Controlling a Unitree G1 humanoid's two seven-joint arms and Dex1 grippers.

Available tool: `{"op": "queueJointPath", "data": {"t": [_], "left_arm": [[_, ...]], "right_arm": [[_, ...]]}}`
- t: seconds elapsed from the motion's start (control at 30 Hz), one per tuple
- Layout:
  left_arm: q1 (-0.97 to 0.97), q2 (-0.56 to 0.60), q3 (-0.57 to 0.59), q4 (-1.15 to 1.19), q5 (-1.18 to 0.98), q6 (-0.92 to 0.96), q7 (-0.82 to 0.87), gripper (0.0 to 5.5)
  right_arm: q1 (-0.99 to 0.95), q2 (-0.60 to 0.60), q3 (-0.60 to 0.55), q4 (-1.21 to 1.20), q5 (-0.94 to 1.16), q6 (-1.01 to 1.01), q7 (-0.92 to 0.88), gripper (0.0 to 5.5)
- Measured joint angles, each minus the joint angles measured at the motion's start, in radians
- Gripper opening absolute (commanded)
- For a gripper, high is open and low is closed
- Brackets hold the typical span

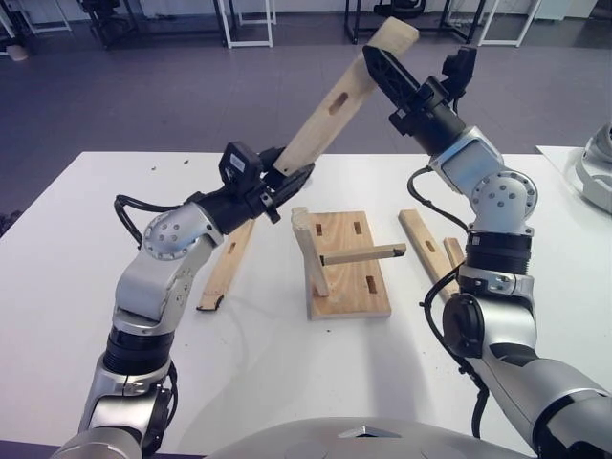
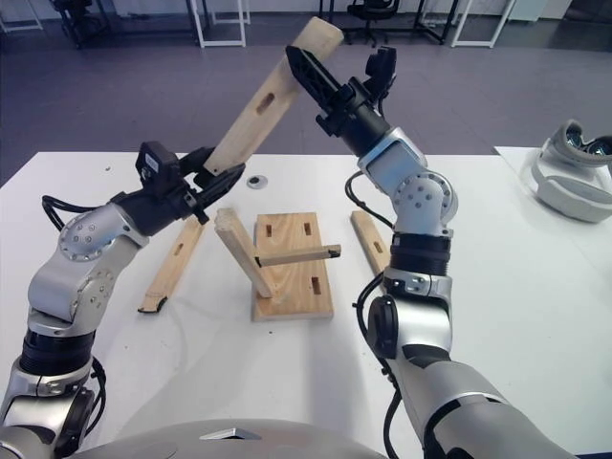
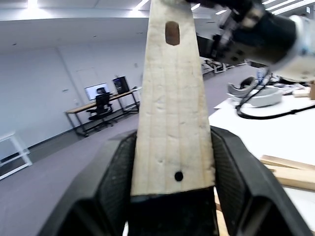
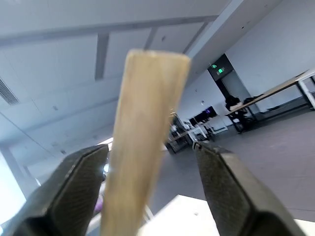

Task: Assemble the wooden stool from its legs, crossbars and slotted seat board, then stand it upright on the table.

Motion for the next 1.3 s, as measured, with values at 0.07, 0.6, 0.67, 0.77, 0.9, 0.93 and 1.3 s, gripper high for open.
{"op": "queueJointPath", "data": {"t": [0.07, 0.6, 0.67, 0.77, 0.9, 0.93, 1.3], "left_arm": [[0.0, 0.0, -0.022, 0.01, 0.025, -0.018, -0.015, 2.13], [-0.002, -0.02, -0.022, 0.042, 0.066, -0.085, -0.038, 3.08], [0.009, -0.033, -0.017, 0.042, 0.065, -0.07, -0.016, 3.39], [0.138, -0.051, 0.009, 0.023, 0.079, -0.034, 0.067, 3.85], [0.284, -0.102, 0.013, -0.059, 0.118, 0.048, 0.206, 3.85], [0.318, -0.107, 0.014, -0.057, 0.145, 0.083, 0.244, 3.85], [0.381, -0.126, -0.001, -0.052, 0.184, 0.236, 0.317, 3.85]], "right_arm": [[-0.001, 0.001, -0.029, -0.026, 0.061, 0.014, -0.028, 2.82], [0.069, -0.043, -0.055, -0.097, 0.088, 0.007, -0.112, 1.0], [0.188, -0.07, -0.109, -0.146, 0.061, -0.019, -0.144, 1.0], [0.559, -0.088, -0.235, -0.353, 0.086, -0.002, -0.222, 1.0], [0.791, -0.007, -0.239, -0.555, 0.167, 0.021, -0.378, 1.0], [0.821, 0.016, -0.228, -0.576, 0.179, 0.02, -0.409, 1.0], [0.923, -0.026, -0.121, -0.704, 0.095, -0.072, -0.48, 1.0]]}}
